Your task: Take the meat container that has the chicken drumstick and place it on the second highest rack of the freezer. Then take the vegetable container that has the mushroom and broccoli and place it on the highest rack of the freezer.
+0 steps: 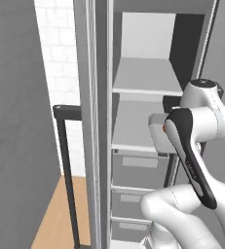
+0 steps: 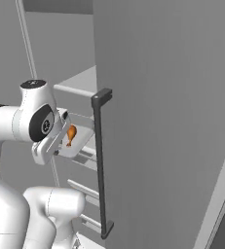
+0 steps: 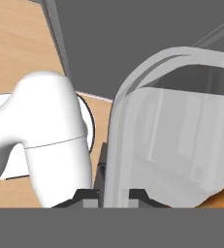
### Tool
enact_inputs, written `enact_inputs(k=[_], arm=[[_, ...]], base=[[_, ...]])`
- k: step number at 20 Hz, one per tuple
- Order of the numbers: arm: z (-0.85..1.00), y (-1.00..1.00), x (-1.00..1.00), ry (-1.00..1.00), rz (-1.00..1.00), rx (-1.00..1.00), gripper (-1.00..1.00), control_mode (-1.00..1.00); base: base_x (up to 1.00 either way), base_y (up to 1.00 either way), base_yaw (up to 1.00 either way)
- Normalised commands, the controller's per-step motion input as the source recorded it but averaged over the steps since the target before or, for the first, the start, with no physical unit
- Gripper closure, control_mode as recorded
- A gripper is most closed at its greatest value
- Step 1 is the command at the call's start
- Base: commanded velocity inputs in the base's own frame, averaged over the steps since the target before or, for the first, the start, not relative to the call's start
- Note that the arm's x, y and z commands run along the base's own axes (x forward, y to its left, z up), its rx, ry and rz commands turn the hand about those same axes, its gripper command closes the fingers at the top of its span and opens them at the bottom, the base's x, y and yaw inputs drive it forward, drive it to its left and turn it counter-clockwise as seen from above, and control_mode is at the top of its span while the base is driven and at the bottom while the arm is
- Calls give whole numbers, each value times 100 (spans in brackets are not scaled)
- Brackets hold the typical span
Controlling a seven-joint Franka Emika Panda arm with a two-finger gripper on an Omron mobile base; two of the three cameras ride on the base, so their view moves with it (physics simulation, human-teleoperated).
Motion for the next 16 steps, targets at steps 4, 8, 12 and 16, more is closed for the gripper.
enact_inputs(k=[4,8,12,16], arm=[[0,0,0,0,0,0,100,100],[0,0,0,0,0,0,100,100],[0,0,0,0,0,0,100,100],[0,0,0,0,0,0,100,100]], base=[[19,56,-17],[12,58,-6],[10,74,-1],[7,49,0]])
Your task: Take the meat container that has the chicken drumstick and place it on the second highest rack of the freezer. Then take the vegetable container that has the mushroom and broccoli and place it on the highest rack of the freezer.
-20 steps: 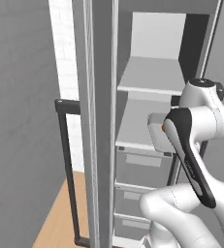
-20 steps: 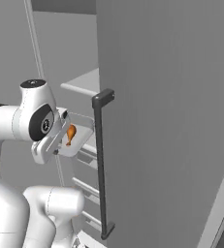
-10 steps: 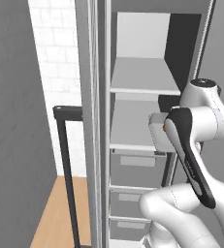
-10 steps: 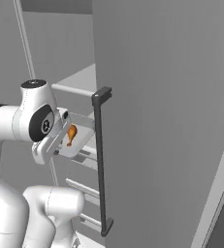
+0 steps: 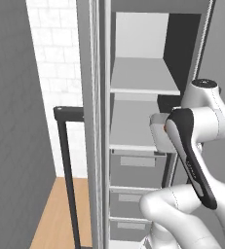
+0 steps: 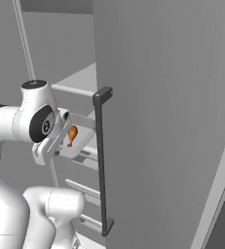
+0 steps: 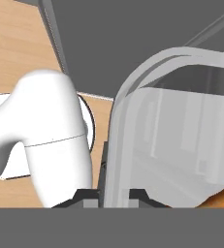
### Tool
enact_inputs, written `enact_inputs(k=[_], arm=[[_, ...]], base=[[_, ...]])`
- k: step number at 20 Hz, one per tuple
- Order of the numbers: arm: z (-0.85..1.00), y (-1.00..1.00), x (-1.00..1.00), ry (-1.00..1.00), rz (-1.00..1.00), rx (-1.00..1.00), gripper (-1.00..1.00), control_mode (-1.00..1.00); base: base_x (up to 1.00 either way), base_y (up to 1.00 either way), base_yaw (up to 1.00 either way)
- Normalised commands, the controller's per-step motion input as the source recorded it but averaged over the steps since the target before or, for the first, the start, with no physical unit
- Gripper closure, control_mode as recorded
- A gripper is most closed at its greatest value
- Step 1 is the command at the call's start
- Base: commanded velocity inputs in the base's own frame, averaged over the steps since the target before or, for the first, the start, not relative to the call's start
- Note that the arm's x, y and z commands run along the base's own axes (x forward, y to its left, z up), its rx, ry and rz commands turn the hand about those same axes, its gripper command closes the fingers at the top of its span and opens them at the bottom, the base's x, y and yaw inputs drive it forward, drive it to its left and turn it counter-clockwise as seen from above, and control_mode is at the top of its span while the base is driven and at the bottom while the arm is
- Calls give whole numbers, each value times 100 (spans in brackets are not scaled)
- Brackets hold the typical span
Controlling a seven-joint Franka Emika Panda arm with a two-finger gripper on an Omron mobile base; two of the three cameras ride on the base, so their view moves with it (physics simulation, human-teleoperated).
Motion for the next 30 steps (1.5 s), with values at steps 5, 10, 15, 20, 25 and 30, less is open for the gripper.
enact_inputs(k=[5,10,15,20,25,30], arm=[[-1,1,3,0,0,0,100,-100],[-43,39,53,0,-5,-1,100,-100],[-20,33,84,0,-17,0,100,-100],[-18,-3,93,0,-17,0,100,-100],[-54,-7,74,-1,-2,-4,100,-100],[-68,-22,38,-7,0,-7,100,-100]], base=[[0,0,0],[0,0,0],[0,0,0],[0,0,0],[0,0,0],[0,0,0]])
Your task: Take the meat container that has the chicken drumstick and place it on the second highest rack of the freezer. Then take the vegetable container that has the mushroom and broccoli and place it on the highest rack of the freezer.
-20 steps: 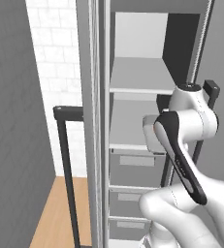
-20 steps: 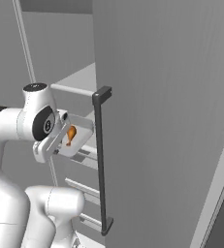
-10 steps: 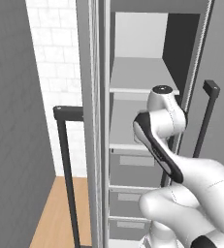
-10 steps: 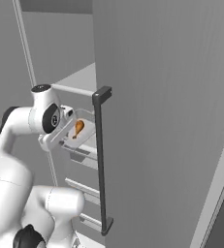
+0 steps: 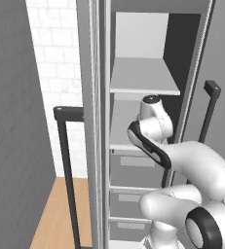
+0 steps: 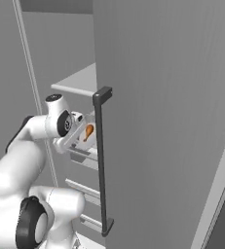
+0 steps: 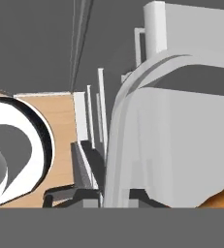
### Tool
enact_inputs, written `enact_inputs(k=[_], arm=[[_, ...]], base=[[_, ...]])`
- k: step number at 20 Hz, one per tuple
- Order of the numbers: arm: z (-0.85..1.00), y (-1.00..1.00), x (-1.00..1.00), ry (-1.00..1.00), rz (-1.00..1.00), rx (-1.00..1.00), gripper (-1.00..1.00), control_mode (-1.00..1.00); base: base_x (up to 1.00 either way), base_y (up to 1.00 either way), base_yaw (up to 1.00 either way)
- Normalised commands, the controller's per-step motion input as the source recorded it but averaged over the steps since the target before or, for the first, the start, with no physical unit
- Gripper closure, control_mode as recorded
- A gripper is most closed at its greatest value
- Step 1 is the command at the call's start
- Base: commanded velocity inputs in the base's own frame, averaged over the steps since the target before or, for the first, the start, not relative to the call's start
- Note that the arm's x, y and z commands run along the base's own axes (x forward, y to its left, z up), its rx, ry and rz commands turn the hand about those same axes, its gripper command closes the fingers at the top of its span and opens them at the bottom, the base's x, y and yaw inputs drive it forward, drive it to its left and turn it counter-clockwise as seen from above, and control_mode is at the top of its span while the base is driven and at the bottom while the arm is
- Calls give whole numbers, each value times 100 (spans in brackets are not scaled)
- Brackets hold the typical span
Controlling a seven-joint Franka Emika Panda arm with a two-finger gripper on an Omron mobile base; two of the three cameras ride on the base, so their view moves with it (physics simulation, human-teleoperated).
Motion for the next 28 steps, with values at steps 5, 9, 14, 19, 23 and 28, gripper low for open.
enact_inputs(k=[5,9,14,19,23,28], arm=[[-37,-9,61,-3,0,-3,100,-100],[-7,-2,77,0,0,0,100,-100],[-8,-9,67,-2,0,0,100,-100],[-16,-14,48,0,0,0,100,-100],[-50,-3,16,-2,0,-3,100,-100],[-25,0,26,-3,0,-2,100,-100]], base=[[0,0,0],[0,0,0],[0,0,0],[0,0,0],[0,0,0],[0,0,0]])
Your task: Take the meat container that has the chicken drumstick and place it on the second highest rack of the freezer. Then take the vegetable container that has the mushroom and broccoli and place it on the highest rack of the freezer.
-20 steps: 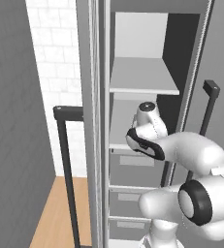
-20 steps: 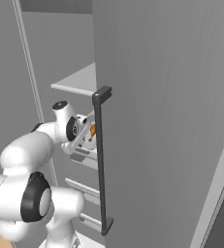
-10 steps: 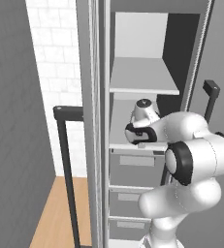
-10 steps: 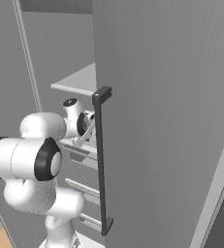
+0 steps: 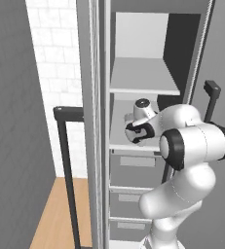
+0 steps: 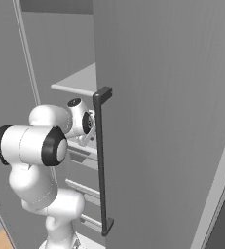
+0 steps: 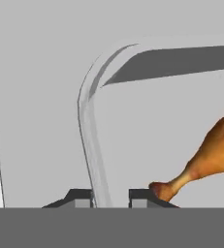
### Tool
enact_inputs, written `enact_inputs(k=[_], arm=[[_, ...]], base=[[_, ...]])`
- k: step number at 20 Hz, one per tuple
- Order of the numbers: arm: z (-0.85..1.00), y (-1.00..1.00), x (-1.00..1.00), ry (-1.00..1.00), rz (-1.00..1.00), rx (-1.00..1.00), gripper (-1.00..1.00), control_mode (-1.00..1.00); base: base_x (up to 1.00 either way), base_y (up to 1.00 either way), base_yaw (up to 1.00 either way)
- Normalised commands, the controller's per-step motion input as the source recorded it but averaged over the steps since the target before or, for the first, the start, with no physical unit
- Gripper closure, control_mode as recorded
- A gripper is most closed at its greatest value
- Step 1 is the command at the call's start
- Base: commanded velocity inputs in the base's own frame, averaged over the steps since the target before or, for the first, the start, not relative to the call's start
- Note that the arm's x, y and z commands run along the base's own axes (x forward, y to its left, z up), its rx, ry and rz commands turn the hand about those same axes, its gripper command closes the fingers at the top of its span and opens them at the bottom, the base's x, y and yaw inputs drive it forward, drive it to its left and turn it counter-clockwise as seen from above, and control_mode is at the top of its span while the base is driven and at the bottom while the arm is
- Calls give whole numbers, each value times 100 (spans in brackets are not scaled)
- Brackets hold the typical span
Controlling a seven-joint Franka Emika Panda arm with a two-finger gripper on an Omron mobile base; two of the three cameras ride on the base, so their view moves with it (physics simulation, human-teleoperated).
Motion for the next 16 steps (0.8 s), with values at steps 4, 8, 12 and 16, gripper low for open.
enact_inputs(k=[4,8,12,16], arm=[[0,0,20,0,0,0,100,-100],[0,0,0,0,0,0,100,-100],[0,0,0,0,0,0,100,-100],[0,0,0,0,0,0,-100,-100]], base=[[0,0,0],[0,0,0],[0,0,0],[0,0,0]])
